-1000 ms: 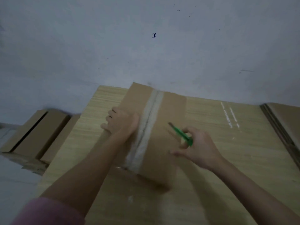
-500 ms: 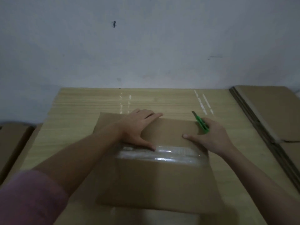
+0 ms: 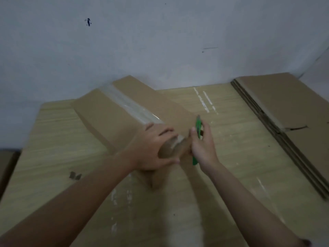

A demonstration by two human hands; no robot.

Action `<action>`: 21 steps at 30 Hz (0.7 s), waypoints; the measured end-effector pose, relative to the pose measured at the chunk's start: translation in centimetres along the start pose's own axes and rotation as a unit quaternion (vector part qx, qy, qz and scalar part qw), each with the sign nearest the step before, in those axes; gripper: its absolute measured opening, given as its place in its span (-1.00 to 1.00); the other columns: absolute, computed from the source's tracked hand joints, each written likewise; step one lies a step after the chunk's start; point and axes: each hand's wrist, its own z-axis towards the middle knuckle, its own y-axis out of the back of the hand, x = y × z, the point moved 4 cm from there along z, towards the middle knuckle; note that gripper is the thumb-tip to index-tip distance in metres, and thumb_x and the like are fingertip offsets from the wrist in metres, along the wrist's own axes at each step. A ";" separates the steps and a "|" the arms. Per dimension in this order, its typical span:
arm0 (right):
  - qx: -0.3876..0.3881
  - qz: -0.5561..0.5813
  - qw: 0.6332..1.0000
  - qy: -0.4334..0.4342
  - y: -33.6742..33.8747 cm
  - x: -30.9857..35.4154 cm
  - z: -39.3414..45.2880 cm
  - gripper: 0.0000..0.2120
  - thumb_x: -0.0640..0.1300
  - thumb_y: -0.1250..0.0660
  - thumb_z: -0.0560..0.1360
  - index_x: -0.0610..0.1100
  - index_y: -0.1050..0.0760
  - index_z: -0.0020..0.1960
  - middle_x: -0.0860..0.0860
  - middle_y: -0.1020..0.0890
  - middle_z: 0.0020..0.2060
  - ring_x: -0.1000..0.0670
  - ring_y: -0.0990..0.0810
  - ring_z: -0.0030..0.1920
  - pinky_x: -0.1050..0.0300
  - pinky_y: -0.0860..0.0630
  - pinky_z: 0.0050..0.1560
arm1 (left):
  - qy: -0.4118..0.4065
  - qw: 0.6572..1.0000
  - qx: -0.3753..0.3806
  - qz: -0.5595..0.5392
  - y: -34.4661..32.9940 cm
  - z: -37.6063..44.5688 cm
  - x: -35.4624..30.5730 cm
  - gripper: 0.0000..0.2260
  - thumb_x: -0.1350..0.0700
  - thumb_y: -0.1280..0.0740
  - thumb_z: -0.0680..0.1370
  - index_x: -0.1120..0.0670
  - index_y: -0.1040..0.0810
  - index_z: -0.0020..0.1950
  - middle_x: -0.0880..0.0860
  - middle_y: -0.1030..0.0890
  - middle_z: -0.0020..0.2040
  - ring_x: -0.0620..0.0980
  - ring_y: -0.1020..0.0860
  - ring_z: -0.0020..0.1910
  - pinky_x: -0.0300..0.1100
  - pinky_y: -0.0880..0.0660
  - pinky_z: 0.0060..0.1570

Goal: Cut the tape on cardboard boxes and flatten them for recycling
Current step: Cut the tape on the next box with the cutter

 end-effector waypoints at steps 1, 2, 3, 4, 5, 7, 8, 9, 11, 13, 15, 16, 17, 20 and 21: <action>0.012 0.023 1.000 -0.007 -0.5 -0.3 -0.2 -0.60 0.05 -0.18 0.51 0.38 -0.29 0.30 -0.04 -0.48 0.28 -0.08 -0.44 0.06 -0.19 -0.38 0.26 | 0.008 1.000 0.008 -0.006 -0.5 -0.8 -0.2 -0.36 -0.33 -0.19 0.41 0.10 -0.52 0.27 0.12 -0.53 0.23 0.06 -0.48 0.23 0.09 -0.25 0.32; 0.016 0.046 0.999 -0.010 -0.8 -0.5 -0.6 -0.58 0.05 -0.13 0.48 0.52 -0.28 0.21 0.01 -0.48 0.24 -0.06 -0.41 0.03 -0.19 -0.39 0.25 | 0.021 0.999 0.006 -0.024 -0.9 -1.5 0.0 -0.38 -0.29 -0.22 0.41 0.11 -0.50 0.29 0.13 -0.51 0.25 0.05 -0.44 0.26 0.17 -0.21 0.34; 0.013 0.069 0.997 -0.011 -1.0 -1.1 -1.1 -0.56 0.02 -0.12 0.48 0.56 -0.28 0.18 0.05 -0.49 0.14 -0.04 -0.41 0.00 -0.13 -0.42 0.20 | 0.031 0.998 -0.003 -0.046 -1.0 -1.9 0.2 -0.43 -0.22 -0.25 0.41 0.12 -0.50 0.29 0.13 -0.51 0.26 0.03 -0.42 0.28 0.19 -0.18 0.36; 0.009 0.094 0.995 -0.011 -1.1 -1.5 -1.8 -0.54 -0.03 -0.11 0.51 0.50 -0.30 0.23 0.06 -0.47 0.02 -0.01 -0.44 -0.07 -0.02 -0.45 0.09 | 0.040 0.997 -0.016 -0.065 -1.0 -2.1 0.3 -0.47 -0.16 -0.27 0.42 0.13 -0.51 0.28 0.13 -0.51 0.26 0.00 -0.41 0.28 0.16 -0.15 0.37; 0.006 0.123 0.992 -0.015 -1.2 -1.9 -2.7 -0.54 -0.10 -0.11 0.55 0.38 -0.32 0.31 0.07 -0.45 -0.07 0.03 -0.44 -0.16 0.08 -0.46 -0.03 | 0.048 0.995 -0.032 -0.077 -0.9 -2.2 0.4 -0.50 -0.12 -0.27 0.42 0.14 -0.53 0.26 0.12 -0.52 0.25 -0.02 -0.40 0.28 0.09 -0.12 0.38; 0.007 0.159 0.987 -0.023 -1.7 -2.7 -4.5 -0.55 -0.16 -0.11 0.56 0.30 -0.34 0.33 0.07 -0.43 -0.10 0.09 -0.40 -0.19 0.10 -0.39 -0.07 | 0.063 0.992 -0.053 -0.093 -0.8 -2.3 0.2 -0.54 -0.08 -0.27 0.44 0.15 -0.55 0.24 0.10 -0.54 0.25 -0.06 -0.39 0.29 0.03 -0.09 0.40; 0.010 0.173 0.984 -0.028 -1.9 -3.0 -5.3 -0.54 -0.14 -0.12 0.54 0.37 -0.37 0.26 0.07 -0.42 -0.06 0.11 -0.38 -0.15 0.09 -0.35 -0.03 | 0.070 0.991 -0.062 -0.095 -0.7 -2.2 -0.1 -0.54 -0.08 -0.27 0.44 0.14 -0.55 0.24 0.09 -0.54 0.25 -0.07 -0.38 0.30 0.06 -0.09 0.40; 0.013 0.188 0.981 -0.038 -2.2 -3.4 -5.9 -0.54 -0.11 -0.13 0.50 0.44 -0.39 0.18 0.08 -0.40 -0.04 0.14 -0.35 -0.11 0.10 -0.31 0.00 | 0.078 0.990 -0.069 -0.096 -0.8 -2.2 -0.2 -0.54 -0.08 -0.26 0.43 0.14 -0.55 0.24 0.09 -0.54 0.26 -0.09 -0.37 0.31 0.10 -0.09 0.40; 0.031 0.210 0.975 -0.060 -2.7 -3.9 -6.7 -0.52 -0.08 -0.13 0.43 0.40 -0.42 0.22 0.14 -0.40 -0.07 0.18 -0.32 -0.09 0.16 -0.27 -0.02 | 0.099 0.987 -0.082 -0.099 -0.8 -2.1 -0.6 -0.52 -0.09 -0.26 0.42 0.14 -0.56 0.23 0.07 -0.54 0.26 -0.12 -0.36 0.31 0.17 -0.11 0.38; 0.051 0.219 0.972 -0.071 -2.9 -3.9 -6.9 -0.51 -0.12 -0.13 0.46 0.21 -0.40 0.34 0.21 -0.39 -0.16 0.23 -0.33 -0.15 0.25 -0.28 -0.10 | 0.112 0.985 -0.090 -0.093 -0.9 -2.0 -0.9 -0.51 -0.10 -0.25 0.40 0.15 -0.56 0.23 0.07 -0.54 0.26 -0.12 -0.37 0.30 0.22 -0.14 0.37; 0.065 0.216 0.971 -0.078 -2.6 -3.7 -6.9 -0.54 -0.23 -0.12 0.54 0.11 -0.39 0.38 0.21 -0.40 -0.22 0.24 -0.36 -0.26 0.29 -0.31 -0.22 | 0.121 0.984 -0.094 -0.086 -1.1 -2.1 -1.0 -0.49 -0.11 -0.25 0.39 0.14 -0.56 0.23 0.07 -0.54 0.26 -0.11 -0.37 0.29 0.23 -0.16 0.36; 0.071 0.213 0.971 -0.084 -2.5 -3.6 -6.9 -0.54 -0.27 -0.10 0.57 0.09 -0.39 0.38 0.20 -0.42 -0.24 0.24 -0.37 -0.31 0.31 -0.32 -0.28 | 0.126 0.984 -0.093 -0.085 -1.1 -2.1 -1.0 -0.49 -0.12 -0.25 0.39 0.14 -0.56 0.24 0.07 -0.53 0.27 -0.11 -0.37 0.30 0.22 -0.16 0.37; 0.076 0.212 0.970 -0.088 -2.4 -3.4 -6.9 -0.54 -0.29 -0.10 0.57 0.08 -0.40 0.38 0.19 -0.43 -0.24 0.25 -0.37 -0.36 0.32 -0.32 -0.33 | 0.129 0.984 -0.094 -0.085 -1.1 -2.2 -1.0 -0.48 -0.13 -0.26 0.39 0.14 -0.56 0.24 0.07 -0.53 0.27 -0.11 -0.37 0.30 0.20 -0.15 0.37; 0.093 0.213 0.968 -0.093 -2.1 -3.1 -7.0 -0.54 -0.30 -0.10 0.58 0.08 -0.40 0.37 0.17 -0.45 -0.23 0.25 -0.36 -0.43 0.37 -0.30 -0.39 | 0.136 0.983 -0.084 -0.089 -0.9 -2.2 -1.1 -0.45 -0.15 -0.25 0.38 0.12 -0.54 0.26 0.06 -0.51 0.29 -0.07 -0.39 0.33 0.09 -0.11 0.39; 0.096 0.213 0.968 -0.095 -2.2 -3.0 -7.1 -0.55 -0.29 -0.10 0.58 0.08 -0.40 0.37 0.14 -0.47 -0.19 0.26 -0.35 -0.41 0.37 -0.31 -0.36 | 0.139 0.983 -0.078 -0.092 -1.0 -2.1 -1.2 -0.44 -0.16 -0.24 0.37 0.12 -0.54 0.27 0.05 -0.51 0.30 -0.06 -0.39 0.34 0.02 -0.07 0.39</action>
